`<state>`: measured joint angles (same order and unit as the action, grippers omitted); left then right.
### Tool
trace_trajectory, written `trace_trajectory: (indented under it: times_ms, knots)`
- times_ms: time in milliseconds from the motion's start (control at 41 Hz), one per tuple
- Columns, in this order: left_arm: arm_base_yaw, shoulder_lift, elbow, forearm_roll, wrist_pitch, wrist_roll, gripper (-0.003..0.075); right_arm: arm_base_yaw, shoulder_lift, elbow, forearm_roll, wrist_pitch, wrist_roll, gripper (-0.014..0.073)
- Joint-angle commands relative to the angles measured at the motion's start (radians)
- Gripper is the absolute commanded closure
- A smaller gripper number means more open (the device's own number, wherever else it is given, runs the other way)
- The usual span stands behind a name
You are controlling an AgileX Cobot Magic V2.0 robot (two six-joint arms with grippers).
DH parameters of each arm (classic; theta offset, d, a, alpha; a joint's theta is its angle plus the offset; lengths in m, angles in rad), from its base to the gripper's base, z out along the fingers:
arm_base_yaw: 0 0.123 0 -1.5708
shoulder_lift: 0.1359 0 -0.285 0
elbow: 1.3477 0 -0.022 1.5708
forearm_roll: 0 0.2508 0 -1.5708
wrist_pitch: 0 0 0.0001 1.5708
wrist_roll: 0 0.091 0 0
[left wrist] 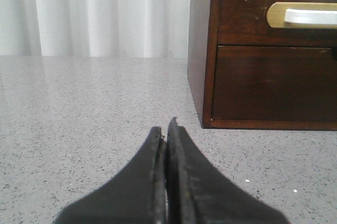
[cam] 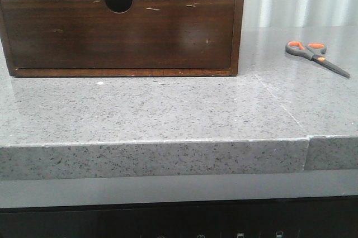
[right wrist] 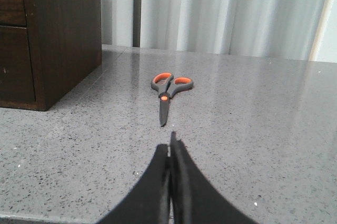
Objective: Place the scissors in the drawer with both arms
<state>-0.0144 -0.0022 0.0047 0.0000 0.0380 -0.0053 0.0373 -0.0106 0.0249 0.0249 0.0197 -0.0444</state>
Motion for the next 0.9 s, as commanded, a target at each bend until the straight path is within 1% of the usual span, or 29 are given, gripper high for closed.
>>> trace_trajectory:
  times_ms: [0, 659, 878]
  knots:
    - [-0.005, -0.018, 0.025, -0.01, -0.083, -0.007, 0.0741, -0.007, -0.016, 0.002, -0.007, -0.084, -0.005, 0.0711]
    - [-0.005, -0.018, 0.025, -0.01, -0.083, -0.007, 0.0741, -0.007, -0.016, 0.002, -0.007, -0.084, -0.005, 0.0711]
    - [-0.005, -0.018, 0.019, -0.01, -0.111, -0.007, 0.0741, -0.007, -0.017, -0.006, -0.005, -0.125, -0.005, 0.0711]
